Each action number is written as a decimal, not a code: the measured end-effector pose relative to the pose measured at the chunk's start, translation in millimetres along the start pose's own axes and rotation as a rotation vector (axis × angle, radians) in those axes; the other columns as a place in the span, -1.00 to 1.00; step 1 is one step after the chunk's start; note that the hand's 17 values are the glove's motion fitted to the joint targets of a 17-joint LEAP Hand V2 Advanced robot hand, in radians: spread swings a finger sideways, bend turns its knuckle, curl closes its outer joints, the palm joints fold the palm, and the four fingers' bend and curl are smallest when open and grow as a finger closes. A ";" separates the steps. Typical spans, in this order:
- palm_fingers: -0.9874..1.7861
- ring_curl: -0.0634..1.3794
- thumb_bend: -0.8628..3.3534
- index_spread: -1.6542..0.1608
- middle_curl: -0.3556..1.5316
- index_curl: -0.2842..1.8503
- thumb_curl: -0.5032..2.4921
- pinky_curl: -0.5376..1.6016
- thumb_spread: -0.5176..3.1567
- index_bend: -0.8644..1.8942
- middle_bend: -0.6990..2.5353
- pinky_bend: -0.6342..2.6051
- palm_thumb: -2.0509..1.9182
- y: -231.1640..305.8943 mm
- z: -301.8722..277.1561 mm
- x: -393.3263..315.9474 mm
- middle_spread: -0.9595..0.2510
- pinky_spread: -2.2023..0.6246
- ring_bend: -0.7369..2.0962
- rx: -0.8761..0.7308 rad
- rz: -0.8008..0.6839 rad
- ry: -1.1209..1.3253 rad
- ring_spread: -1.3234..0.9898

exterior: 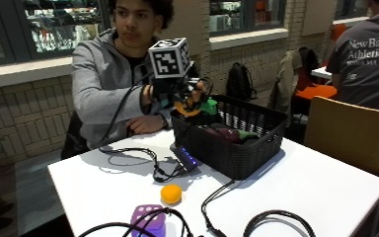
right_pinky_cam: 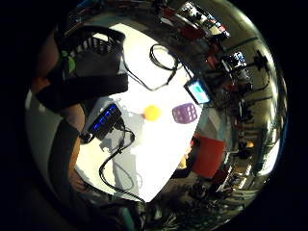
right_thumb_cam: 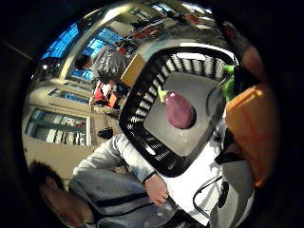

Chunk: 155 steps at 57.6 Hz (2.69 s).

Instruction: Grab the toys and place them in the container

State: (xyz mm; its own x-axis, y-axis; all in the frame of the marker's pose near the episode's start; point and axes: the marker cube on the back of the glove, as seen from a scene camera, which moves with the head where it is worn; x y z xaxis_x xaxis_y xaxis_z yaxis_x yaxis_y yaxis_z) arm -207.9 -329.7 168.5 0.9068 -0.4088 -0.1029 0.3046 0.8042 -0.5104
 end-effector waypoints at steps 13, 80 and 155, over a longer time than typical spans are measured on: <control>0.12 -0.12 -0.52 0.57 0.14 -0.12 -0.22 -0.04 -0.17 -0.09 -0.33 0.19 0.45 -79.2 25.0 -55.5 0.15 0.32 0.33 -0.079 -0.023 0.067 -0.13; -0.27 -0.45 -0.59 0.52 -0.16 -0.24 -0.41 -0.20 0.00 -0.16 -0.45 -0.11 0.19 55.2 102.8 201.4 0.67 0.57 -0.30 -0.416 0.354 0.188 0.11; -0.25 -0.73 -0.54 0.67 -0.12 -0.12 -0.42 -0.23 0.08 0.58 -0.31 -0.49 0.35 36.4 37.5 -52.8 0.41 0.55 -0.36 -0.039 -0.492 0.352 0.02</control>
State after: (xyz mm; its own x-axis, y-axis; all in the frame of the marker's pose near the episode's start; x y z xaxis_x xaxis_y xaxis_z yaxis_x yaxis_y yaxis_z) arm -233.7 -262.6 187.4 0.5093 -0.8522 -0.1194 0.6471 0.4707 -0.5997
